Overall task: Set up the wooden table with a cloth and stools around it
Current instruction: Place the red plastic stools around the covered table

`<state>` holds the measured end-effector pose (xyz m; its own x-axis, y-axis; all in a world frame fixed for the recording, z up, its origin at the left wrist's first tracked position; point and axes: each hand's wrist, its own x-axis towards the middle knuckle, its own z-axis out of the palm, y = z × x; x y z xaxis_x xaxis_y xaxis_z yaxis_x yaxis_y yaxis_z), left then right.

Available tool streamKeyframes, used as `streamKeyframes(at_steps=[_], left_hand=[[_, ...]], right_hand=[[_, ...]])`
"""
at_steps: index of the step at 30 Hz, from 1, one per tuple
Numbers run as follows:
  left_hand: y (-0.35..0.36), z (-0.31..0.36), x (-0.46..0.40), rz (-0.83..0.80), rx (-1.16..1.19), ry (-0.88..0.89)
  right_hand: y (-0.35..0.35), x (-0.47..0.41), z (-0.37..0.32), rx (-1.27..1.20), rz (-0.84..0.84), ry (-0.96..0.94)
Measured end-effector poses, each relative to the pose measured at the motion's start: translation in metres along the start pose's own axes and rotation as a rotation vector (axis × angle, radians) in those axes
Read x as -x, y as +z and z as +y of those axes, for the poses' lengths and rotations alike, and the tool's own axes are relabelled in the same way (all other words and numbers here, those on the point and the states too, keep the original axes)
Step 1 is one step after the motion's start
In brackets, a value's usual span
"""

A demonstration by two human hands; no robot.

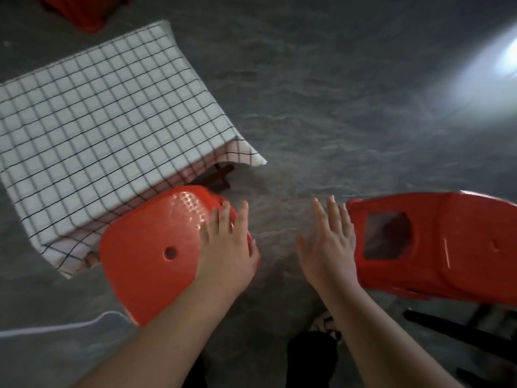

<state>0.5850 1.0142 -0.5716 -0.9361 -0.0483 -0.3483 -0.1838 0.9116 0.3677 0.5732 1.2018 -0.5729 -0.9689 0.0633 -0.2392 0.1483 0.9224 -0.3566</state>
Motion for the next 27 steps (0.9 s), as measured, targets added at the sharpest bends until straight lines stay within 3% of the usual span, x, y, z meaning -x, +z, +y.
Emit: streamKeyframes(at_steps=[11, 15, 21, 27], left_hand=[[0.084, 0.293, -0.041, -0.039, -0.092, 0.268], [0.124, 0.373, -0.047, -0.127, -0.118, 0.331], [0.179, 0.442, -0.049, -0.193, -0.147, 0.428], [0.228, 0.461, -0.058, -0.298, -0.15, 0.285]], right_hand=[[-0.125, -0.004, 0.256, -0.084, 0.059, 0.253], [-0.151, -0.004, 0.343, -0.103, 0.087, 0.363], [-0.163, -0.003, 0.44, -0.124, 0.14, 0.54], [-0.152, -0.019, 0.514, -0.188, 0.071, 0.633]])
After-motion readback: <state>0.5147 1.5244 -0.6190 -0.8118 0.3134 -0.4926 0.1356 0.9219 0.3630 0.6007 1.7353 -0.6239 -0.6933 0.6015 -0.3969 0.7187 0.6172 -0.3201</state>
